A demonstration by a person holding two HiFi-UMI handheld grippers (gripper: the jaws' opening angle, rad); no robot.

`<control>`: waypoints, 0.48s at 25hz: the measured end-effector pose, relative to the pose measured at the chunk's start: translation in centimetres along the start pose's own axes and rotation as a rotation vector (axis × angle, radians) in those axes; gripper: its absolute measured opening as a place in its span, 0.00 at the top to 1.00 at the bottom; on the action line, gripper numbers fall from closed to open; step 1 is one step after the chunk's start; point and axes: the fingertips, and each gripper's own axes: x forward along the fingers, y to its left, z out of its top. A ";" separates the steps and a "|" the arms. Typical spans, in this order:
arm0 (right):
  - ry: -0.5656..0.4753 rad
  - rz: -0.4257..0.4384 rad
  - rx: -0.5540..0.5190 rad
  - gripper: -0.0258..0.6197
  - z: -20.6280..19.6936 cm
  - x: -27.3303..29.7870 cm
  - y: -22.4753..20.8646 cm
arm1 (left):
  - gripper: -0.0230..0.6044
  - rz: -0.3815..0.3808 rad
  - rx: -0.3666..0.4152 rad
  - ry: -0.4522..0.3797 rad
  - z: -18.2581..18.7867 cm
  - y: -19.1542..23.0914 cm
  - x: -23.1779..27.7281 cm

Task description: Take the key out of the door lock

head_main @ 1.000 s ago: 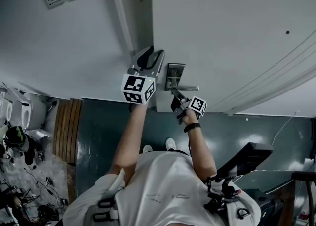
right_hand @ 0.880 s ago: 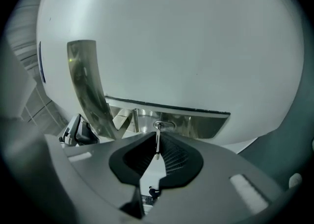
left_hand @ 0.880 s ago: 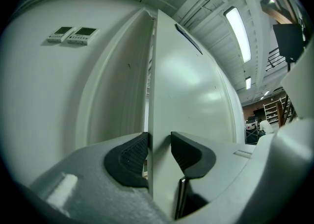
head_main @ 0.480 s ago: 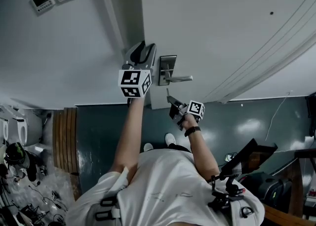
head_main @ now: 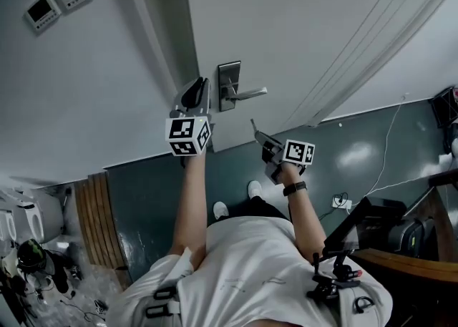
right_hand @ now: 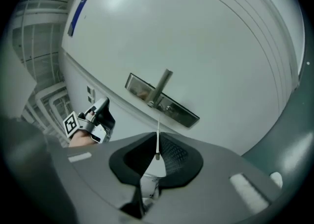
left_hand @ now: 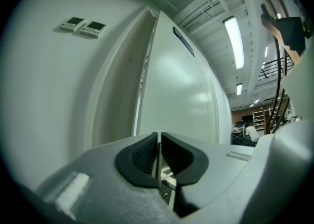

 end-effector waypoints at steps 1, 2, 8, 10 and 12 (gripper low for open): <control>-0.015 0.006 -0.021 0.92 0.6 -0.6 0.9 | 0.96 -0.001 -0.017 0.009 -0.7 -0.4 -0.5; -0.034 0.019 -0.035 0.92 1.4 -1.0 1.9 | 0.96 -0.006 -0.035 0.023 -1.4 -0.8 -1.0; -0.108 0.243 -0.185 0.92 6.9 -0.9 12.0 | 0.96 0.017 -0.071 0.038 -1.3 -1.9 -3.4; -0.124 0.245 -0.270 0.92 8.4 -1.1 14.1 | 0.96 0.044 -0.043 0.025 -0.3 -2.7 -3.7; -0.202 0.311 -0.334 0.92 10.4 -2.3 16.7 | 0.96 0.061 -0.010 0.015 0.5 -4.4 -3.9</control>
